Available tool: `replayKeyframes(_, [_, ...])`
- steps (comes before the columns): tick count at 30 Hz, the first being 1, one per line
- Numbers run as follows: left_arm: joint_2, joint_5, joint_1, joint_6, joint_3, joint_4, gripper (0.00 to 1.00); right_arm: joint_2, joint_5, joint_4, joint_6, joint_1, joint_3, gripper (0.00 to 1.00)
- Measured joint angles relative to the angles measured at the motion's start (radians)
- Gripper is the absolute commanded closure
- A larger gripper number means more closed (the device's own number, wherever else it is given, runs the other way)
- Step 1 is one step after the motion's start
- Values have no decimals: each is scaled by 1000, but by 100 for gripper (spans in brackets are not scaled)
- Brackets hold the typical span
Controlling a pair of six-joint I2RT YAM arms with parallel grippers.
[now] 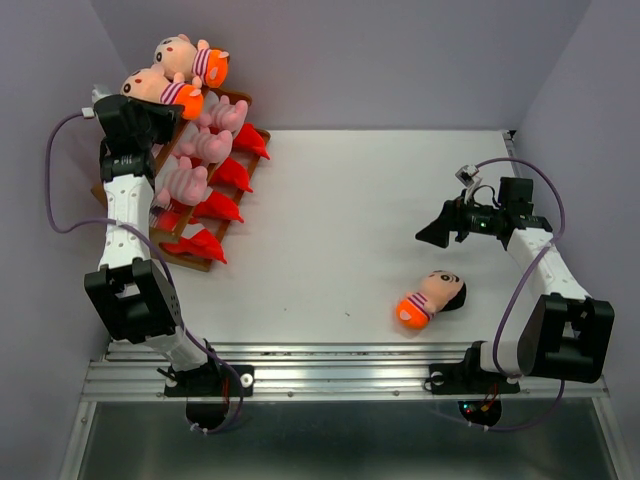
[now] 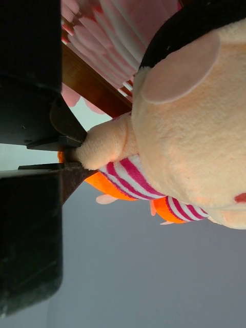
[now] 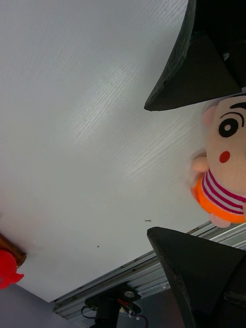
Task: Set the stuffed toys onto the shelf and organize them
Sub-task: Place the stuffed toy onto shelf
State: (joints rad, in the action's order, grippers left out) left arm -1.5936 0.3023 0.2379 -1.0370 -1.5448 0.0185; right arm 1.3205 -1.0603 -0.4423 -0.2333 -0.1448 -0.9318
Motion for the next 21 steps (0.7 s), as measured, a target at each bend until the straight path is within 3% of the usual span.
replayKeyframes(12, [0, 4, 0, -8, 27, -22, 39, 0, 6, 0, 0, 0, 0, 0])
replayKeyframes(13, [0, 4, 0, -9, 30, -24, 21, 0, 6, 0, 0, 0, 0, 0])
replayKeyframes(14, [0, 5, 0, -10, 32, -24, 16, 0, 6, 0, 0, 0, 0, 0])
replayKeyframes(15, [0, 5, 0, -7, 33, -25, 2, 0, 6, 0, 0, 0, 0, 0])
replayKeyframes(21, [19, 13, 0, -15, 40, -53, 1, 0, 8, 0, -4, 0, 0, 0])
